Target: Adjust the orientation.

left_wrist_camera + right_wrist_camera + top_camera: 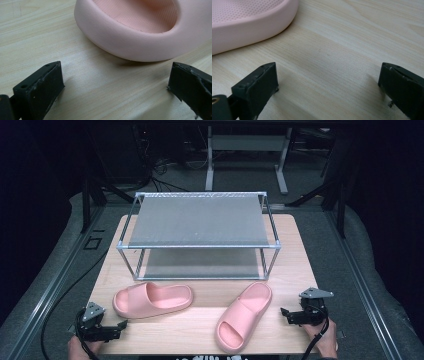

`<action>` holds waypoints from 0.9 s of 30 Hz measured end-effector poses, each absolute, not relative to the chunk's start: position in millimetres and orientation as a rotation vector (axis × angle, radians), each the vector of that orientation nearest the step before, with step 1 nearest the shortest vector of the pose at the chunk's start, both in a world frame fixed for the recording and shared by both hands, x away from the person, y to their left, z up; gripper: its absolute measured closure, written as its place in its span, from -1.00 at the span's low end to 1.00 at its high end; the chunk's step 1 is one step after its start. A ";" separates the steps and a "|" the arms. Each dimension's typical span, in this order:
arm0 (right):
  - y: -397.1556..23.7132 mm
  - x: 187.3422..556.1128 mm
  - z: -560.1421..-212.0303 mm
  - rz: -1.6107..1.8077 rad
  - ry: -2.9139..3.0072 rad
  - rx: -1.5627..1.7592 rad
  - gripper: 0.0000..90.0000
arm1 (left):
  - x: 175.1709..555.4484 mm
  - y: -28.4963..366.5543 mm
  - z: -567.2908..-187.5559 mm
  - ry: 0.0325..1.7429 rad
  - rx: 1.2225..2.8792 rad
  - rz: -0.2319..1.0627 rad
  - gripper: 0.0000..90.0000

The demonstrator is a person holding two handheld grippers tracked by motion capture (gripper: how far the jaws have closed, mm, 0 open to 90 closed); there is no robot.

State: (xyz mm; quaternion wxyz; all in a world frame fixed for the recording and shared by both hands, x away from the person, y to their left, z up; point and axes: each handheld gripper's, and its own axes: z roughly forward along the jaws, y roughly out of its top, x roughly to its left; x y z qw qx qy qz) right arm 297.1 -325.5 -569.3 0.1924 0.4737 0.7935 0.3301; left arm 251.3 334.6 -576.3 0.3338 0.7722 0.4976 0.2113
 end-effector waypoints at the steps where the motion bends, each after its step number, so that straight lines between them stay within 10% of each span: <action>1: -325.5 297.2 -569.4 0.928 2.228 1.329 -0.95 | 251.4 334.5 -576.3 1.299 2.016 0.551 -1.00; 27: -325.6 296.4 -569.5 0.936 2.217 1.324 -0.90 | 261.2 281.4 -499.3 1.330 2.000 0.504 -1.00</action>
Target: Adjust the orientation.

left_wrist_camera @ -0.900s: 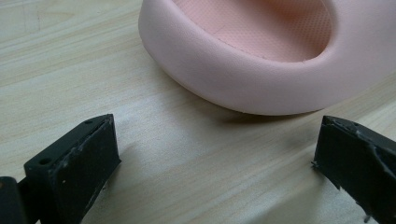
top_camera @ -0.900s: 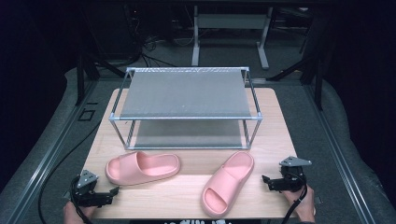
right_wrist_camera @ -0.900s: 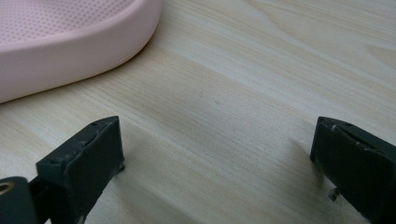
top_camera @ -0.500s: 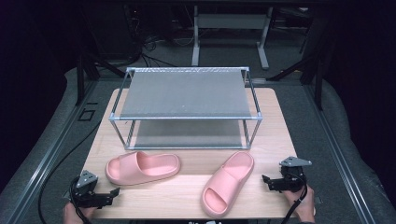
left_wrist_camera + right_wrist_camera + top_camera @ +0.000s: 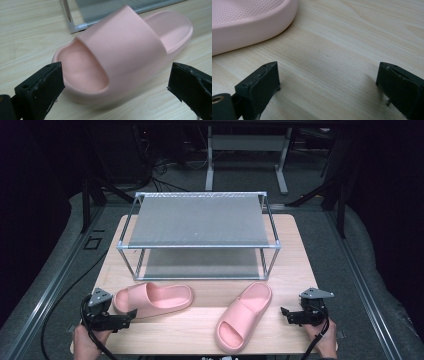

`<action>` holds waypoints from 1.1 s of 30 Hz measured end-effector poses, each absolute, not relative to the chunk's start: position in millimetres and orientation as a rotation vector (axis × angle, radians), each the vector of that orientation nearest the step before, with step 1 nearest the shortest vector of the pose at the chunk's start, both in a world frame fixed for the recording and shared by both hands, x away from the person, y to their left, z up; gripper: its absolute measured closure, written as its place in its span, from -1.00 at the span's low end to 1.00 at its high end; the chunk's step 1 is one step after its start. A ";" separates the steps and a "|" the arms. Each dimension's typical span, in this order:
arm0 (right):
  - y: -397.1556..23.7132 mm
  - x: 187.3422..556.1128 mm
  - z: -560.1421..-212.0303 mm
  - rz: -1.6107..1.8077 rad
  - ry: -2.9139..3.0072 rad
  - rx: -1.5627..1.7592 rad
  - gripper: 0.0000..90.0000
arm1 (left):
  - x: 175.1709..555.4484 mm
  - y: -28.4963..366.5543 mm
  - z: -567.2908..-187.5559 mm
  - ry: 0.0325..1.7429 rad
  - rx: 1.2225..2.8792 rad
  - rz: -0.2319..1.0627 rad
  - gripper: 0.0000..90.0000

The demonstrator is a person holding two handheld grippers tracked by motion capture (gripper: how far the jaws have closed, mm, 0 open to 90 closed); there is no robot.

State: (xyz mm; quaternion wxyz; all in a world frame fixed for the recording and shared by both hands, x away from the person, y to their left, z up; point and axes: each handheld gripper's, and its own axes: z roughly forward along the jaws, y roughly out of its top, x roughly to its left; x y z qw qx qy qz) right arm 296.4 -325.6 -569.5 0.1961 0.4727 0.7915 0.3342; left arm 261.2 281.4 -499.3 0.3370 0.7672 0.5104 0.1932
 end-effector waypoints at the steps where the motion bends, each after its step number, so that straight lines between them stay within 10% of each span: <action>1: -325.4 296.4 -569.6 0.931 2.210 1.324 -0.90 | 264.4 279.1 -499.1 1.342 1.995 0.492 -1.00; 33: -326.1 296.2 -569.8 0.943 2.201 1.329 -0.85 | 300.6 249.3 -511.6 1.428 2.016 0.434 -0.81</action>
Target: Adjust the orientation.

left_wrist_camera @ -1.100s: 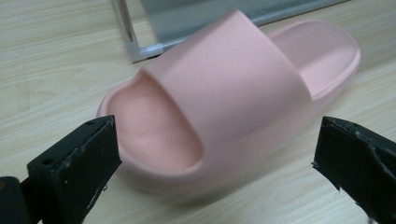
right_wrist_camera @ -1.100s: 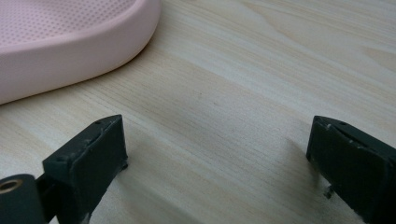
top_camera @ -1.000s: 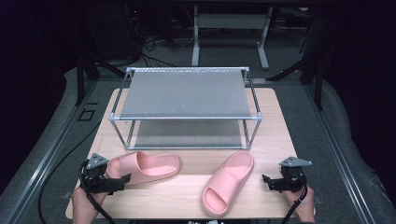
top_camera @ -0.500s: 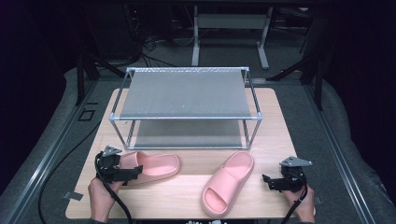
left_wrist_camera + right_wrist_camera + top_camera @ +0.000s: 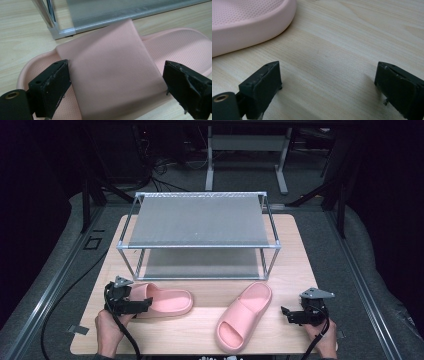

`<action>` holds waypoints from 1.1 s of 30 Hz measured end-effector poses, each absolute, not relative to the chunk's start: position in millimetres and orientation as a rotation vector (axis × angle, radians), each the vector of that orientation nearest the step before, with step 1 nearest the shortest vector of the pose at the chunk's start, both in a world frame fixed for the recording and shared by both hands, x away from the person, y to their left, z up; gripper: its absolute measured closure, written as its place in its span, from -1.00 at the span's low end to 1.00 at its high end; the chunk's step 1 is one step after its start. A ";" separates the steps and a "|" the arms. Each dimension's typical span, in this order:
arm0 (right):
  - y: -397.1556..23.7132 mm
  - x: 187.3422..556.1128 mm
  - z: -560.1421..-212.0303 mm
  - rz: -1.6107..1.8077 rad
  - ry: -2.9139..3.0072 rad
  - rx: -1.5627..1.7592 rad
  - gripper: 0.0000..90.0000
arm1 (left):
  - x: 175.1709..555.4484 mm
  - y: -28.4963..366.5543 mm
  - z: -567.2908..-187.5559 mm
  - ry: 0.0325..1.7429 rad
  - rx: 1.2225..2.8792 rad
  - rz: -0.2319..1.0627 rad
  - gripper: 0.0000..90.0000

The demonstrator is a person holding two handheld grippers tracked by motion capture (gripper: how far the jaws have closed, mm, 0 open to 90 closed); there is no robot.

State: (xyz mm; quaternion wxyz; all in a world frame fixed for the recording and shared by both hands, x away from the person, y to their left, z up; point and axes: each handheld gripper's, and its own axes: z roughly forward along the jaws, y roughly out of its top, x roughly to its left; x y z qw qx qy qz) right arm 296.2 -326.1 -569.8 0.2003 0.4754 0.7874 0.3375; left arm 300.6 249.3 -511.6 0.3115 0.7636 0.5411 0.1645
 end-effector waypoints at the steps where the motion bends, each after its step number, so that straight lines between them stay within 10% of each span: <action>1: -325.9 296.1 -569.7 0.937 2.196 1.330 -0.85 | 300.2 249.7 -511.8 1.423 2.018 0.431 -0.81; 33: -325.8 295.6 -569.6 0.946 2.200 1.327 -0.82 | 297.2 228.5 -511.5 1.274 2.046 0.393 -0.64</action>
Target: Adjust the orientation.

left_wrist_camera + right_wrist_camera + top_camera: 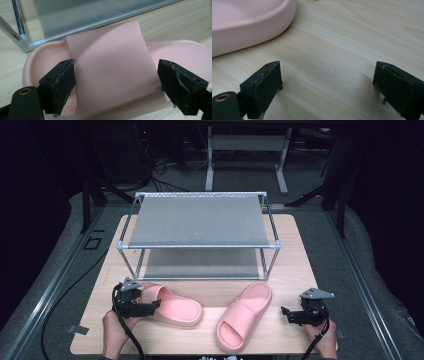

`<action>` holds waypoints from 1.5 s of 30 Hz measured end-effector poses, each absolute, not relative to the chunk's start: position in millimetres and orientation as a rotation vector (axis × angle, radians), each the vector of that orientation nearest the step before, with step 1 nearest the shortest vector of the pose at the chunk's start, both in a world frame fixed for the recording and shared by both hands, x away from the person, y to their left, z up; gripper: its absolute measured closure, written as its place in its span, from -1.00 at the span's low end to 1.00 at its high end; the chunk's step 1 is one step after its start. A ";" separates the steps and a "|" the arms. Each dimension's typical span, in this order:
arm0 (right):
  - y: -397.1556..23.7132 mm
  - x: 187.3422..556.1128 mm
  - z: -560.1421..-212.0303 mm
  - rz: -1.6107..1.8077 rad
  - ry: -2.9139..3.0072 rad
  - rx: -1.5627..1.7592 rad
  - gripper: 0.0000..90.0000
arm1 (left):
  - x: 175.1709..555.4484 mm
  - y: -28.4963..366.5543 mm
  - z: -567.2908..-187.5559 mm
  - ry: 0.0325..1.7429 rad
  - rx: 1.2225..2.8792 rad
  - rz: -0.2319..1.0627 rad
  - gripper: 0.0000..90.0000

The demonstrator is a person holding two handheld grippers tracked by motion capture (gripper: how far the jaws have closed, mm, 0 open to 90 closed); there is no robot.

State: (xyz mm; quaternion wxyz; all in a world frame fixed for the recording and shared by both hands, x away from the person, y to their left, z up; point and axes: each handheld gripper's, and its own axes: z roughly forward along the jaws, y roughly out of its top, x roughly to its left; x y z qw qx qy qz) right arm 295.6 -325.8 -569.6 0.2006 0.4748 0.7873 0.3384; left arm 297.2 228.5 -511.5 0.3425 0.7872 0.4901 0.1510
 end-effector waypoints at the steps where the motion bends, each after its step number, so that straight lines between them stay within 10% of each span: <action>1: -326.1 295.7 -569.6 0.951 2.204 1.324 -0.82 | 299.3 228.7 -511.0 1.256 2.063 0.387 -0.63; 11: -325.8 295.3 -569.5 0.948 2.200 1.324 -0.80 | 313.7 230.8 -511.5 1.077 2.133 0.308 -0.61; 32: -325.8 295.3 -569.6 0.950 2.200 1.323 -0.80 | 288.8 231.3 -519.1 1.340 2.081 0.445 -0.65; 45: -325.7 295.3 -569.4 0.943 2.198 1.325 -0.80 | 284.9 242.4 -523.3 1.346 2.093 0.301 -0.16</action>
